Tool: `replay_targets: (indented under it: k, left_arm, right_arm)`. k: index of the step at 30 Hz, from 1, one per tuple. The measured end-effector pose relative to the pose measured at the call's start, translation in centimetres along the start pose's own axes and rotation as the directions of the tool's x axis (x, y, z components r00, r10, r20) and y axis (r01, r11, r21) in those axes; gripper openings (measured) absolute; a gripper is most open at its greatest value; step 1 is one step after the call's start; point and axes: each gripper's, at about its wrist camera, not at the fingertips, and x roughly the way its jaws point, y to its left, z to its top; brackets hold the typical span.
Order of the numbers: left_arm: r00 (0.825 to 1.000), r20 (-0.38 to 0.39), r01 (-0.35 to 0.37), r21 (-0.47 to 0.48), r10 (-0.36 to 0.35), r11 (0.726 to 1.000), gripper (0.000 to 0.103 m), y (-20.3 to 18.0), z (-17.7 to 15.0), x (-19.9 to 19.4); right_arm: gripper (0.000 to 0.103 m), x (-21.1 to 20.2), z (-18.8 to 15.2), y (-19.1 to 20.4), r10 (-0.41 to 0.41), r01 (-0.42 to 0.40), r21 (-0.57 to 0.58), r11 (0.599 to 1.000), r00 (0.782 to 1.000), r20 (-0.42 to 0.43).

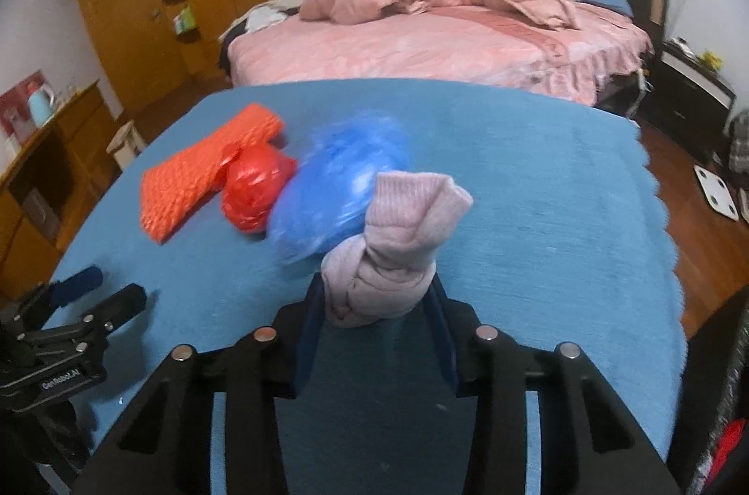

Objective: Collect trash
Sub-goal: 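Grasp the red plastic bag with the left tool while the right tool holds the sock, then lift the red bag with the left tool while the right tool holds the pink sock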

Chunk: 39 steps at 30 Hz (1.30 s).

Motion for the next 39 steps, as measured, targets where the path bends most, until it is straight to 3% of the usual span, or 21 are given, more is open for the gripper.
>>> replay_targets:
  k: [10, 20, 23, 24, 25, 26, 31, 39]
  left_arm:
    - [0.996, 0.048, 0.075, 0.036, -0.077, 0.997, 0.081, -4.1, 2.5, 0.3]
    - [0.991, 0.063, 0.113, 0.074, -0.117, 0.991, 0.077, -9.1, 5.1, 2.7]
    - [0.992, 0.048, 0.112, 0.081, -0.116, 0.990, 0.064, -9.7, 5.5, 3.7]
    - [0.991, 0.041, 0.122, 0.079, -0.126, 0.989, 0.055, -9.7, 5.5, 4.1]
    - [0.990, 0.033, 0.135, 0.079, -0.138, 0.988, 0.039, -9.7, 5.4, 4.4]
    - [0.989, 0.014, 0.149, 0.086, -0.150, 0.985, 0.035, -9.9, 5.3, 4.8]
    - [0.987, 0.039, 0.152, 0.099, -0.156, 0.983, 0.029, -10.1, 5.0, 4.2]
    - [0.980, 0.038, 0.189, 0.104, -0.193, 0.977, 0.030, -8.4, 2.1, 0.7]
  right_arm:
    - [0.042, -0.7, 1.3, -5.2, -0.123, 0.120, 0.083, 0.989, 0.992, 0.027]
    - [0.042, 0.5, 1.4, -6.9, -0.131, 0.131, 0.109, 0.985, 0.991, -0.004]
    - [0.042, 0.5, 1.2, -7.1, -0.126, 0.126, 0.114, 0.985, 0.992, -0.004]
    - [0.042, 0.5, 1.3, -7.1, -0.127, 0.127, 0.112, 0.986, 0.992, -0.005]
    - [0.042, 0.5, 1.3, -7.2, -0.127, 0.127, 0.112, 0.986, 0.992, -0.006]
    - [0.042, 0.5, 1.3, -7.2, -0.125, 0.126, 0.114, 0.986, 0.992, -0.009]
    - [0.043, 0.7, 1.1, -7.0, -0.131, 0.132, 0.107, 0.986, 0.991, -0.015]
    - [0.043, 0.8, 1.1, -6.7, -0.140, 0.141, 0.099, 0.985, 0.990, -0.016]
